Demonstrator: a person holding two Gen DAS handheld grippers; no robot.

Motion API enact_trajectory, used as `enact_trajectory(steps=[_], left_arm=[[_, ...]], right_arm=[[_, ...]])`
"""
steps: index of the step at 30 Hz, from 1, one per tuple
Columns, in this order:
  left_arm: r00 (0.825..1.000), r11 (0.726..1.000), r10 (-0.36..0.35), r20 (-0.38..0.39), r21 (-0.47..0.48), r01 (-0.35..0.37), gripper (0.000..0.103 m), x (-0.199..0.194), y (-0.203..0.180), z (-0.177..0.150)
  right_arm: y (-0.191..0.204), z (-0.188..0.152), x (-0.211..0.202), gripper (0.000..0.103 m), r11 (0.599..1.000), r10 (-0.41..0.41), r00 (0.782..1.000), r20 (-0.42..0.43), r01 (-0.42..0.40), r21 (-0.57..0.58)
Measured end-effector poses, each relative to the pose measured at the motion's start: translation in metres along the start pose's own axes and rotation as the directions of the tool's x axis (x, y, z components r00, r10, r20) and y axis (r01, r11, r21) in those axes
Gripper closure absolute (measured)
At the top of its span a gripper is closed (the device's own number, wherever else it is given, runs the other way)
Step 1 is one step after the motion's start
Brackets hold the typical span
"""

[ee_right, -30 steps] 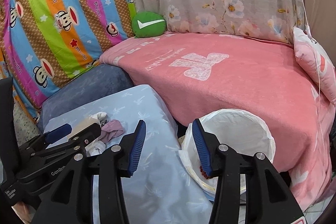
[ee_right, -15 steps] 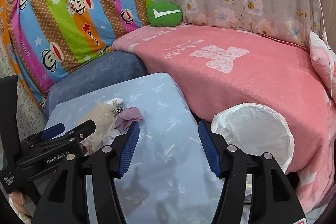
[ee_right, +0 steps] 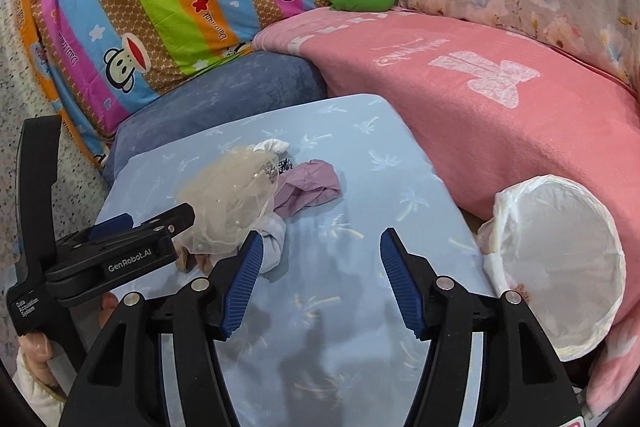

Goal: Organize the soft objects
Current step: 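Grasp the beige mesh scrunchie with the left gripper while the right grasps the grey sock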

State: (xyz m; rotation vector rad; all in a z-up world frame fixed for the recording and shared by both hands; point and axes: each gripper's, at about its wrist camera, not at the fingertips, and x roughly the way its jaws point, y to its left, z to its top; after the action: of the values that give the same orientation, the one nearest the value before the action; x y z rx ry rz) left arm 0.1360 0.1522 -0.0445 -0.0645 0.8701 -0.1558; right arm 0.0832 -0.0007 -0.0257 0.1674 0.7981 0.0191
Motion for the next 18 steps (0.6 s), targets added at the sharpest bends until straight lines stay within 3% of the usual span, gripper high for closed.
enact_trajectory(steps=[9, 14, 16, 18], left_arm=[[0.997, 0.999, -0.048, -0.061, -0.005, 0.048, 0.015, 0.04, 0.002, 0.012], [0.992, 0.995, -0.098, -0.084, -0.021, 0.097, 0.054, 0.048, 0.005, 0.014], [0.99, 0.993, -0.115, -0.086, -0.029, 0.113, 0.077, 0.047, 0.008, 0.014], [0.988, 0.991, -0.129, -0.082, -0.047, 0.125, 0.087, 0.044, 0.013, 0.014]], right_arm=[[0.016, -0.003, 0.048, 0.043, 1.0, 0.018, 0.997, -0.077, -0.019, -0.012], [0.02, -0.006, 0.072, 0.043, 0.999, 0.03, 0.992, -0.119, -0.032, -0.012], [0.023, -0.008, 0.082, 0.043, 0.999, 0.047, 0.989, -0.138, -0.048, -0.008], [0.028, -0.01, 0.089, 0.043, 0.998, 0.065, 0.986, -0.154, -0.067, -0.009]])
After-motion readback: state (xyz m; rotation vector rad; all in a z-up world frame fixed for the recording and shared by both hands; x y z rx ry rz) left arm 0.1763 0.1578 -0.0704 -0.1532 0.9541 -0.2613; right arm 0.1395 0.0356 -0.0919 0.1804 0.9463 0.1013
